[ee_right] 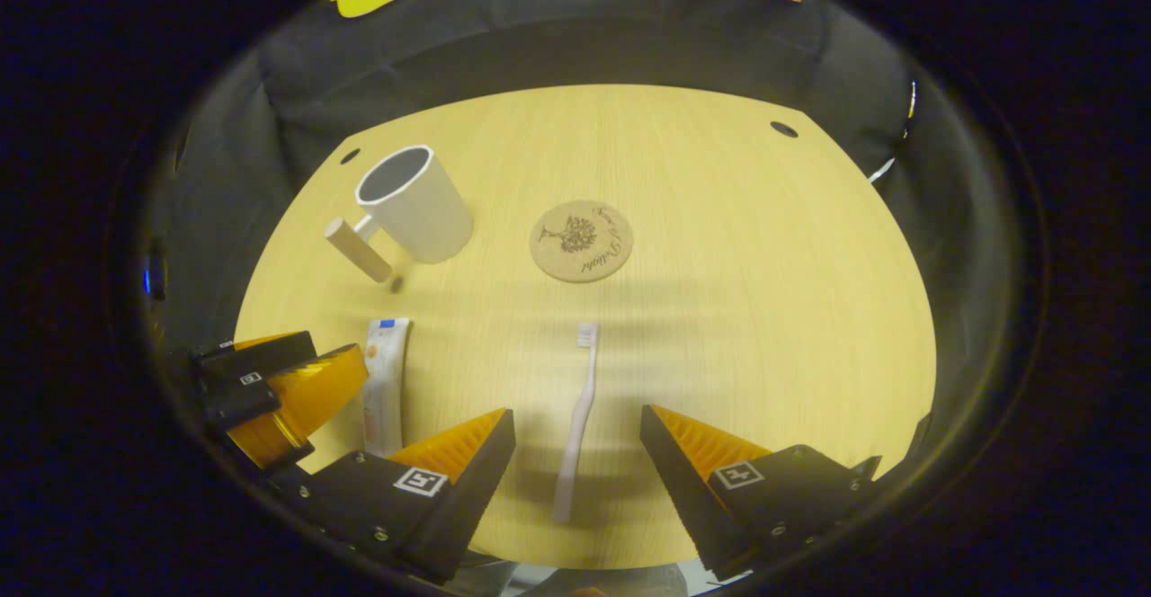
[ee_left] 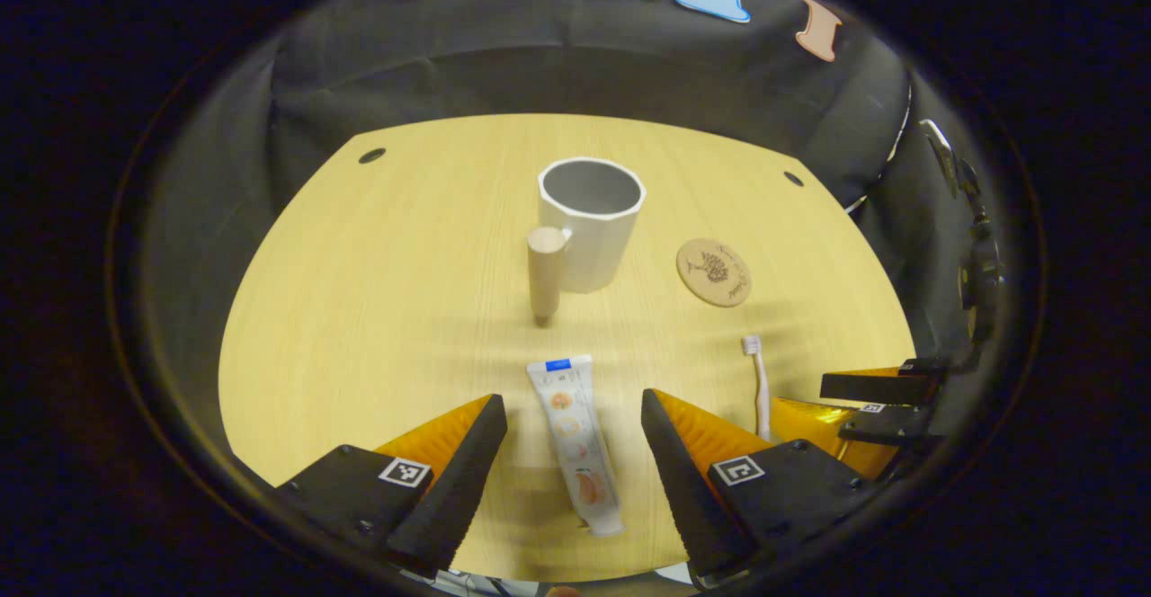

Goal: Put the toothbrush and toothpaste on the desktop into the cup, then pick up the cup and place it on the coaster on the desktop.

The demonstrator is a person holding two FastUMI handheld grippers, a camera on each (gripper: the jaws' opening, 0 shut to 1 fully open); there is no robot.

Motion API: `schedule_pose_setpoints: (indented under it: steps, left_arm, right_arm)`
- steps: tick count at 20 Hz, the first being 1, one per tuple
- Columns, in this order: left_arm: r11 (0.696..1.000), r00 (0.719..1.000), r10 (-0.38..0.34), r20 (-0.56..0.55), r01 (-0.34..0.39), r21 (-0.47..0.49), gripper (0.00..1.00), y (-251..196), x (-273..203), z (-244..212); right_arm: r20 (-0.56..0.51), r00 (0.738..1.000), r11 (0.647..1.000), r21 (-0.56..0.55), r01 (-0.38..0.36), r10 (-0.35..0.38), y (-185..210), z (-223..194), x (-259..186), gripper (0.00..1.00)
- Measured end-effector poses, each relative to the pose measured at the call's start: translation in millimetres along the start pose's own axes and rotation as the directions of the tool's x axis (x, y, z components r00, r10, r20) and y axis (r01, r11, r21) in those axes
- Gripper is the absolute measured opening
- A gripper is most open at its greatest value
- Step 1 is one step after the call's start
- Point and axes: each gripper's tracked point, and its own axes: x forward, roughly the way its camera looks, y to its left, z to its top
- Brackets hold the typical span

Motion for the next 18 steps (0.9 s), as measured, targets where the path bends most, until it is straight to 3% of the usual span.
schedule_pose_setpoints:
  steps: [8,14,15,18]
  left_arm:
    - [1.000,0.991,0.025,-0.130,-0.025,0.001,1.00,4,28,-28]
    - [0.999,0.973,0.046,-0.224,-0.047,0.001,0.95,7,38,-47]
    - [0.999,0.972,0.047,-0.231,-0.048,-0.001,0.99,7,39,-48]
    - [0.996,0.964,0.090,-0.252,-0.088,0.021,0.97,14,42,-49]
  right_arm:
    - [-0.134,0.991,1.000,0.010,0.023,-0.022,-6,-22,23,0.93]
    - [-0.194,0.979,0.998,-0.012,0.058,-0.059,-15,-30,32,0.93]
    - [-0.199,0.978,0.998,-0.010,0.059,-0.060,-15,-30,33,0.92]
    - [-0.222,0.972,0.997,-0.014,0.074,-0.075,-15,-31,33,0.92]
